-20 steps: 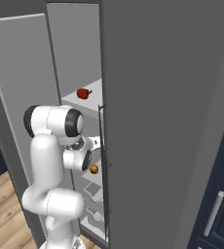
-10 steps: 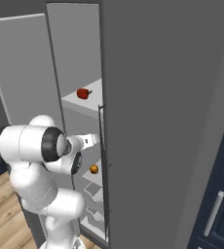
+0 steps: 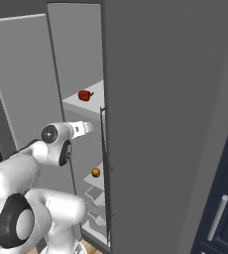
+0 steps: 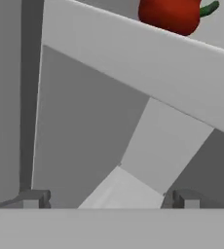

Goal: Take the sweet potato and bell pepper from the highest rack and move them to the second highest rack where the peach and mango are located, to maximize freezer space. Close the freezer door after rearranging.

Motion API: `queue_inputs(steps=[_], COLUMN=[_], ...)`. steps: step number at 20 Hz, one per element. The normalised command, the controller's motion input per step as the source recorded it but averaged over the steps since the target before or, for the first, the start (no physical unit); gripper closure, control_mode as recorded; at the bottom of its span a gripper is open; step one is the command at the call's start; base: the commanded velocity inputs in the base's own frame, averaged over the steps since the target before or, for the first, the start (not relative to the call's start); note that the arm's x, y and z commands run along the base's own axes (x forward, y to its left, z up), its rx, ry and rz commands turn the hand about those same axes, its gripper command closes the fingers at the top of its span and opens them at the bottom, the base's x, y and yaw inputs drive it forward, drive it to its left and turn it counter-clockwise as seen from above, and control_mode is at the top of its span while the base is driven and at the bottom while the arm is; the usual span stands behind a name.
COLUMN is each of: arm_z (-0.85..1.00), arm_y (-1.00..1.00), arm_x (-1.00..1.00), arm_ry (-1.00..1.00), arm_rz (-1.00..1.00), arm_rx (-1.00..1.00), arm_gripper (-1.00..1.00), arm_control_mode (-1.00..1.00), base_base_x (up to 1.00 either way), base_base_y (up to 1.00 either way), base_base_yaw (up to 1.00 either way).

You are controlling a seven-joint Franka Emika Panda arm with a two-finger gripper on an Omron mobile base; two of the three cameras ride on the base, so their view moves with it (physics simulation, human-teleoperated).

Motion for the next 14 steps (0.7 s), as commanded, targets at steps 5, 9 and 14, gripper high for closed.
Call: queue_inputs(steps=[5,9,14], arm_z=[0.29,0.61,0.93], arm_y=[0.06,0.02,0.00], arm_x=[-0.89,-0.52,-0.13], arm_ry=[0.02,0.01,0.00], arm_rz=[-0.05,-0.07,-0.09], arm_rx=[0.00,0.00,0.00], arm_gripper=[-1.00,-1.00,-1.00], arm_control_mode=[-1.00,-1.00,-1.00], base_base_x=[0.00,0.00,0.00], base_base_y=[0.00,0.00,0.00], base_base_yaw=[0.00,0.00,0.00])
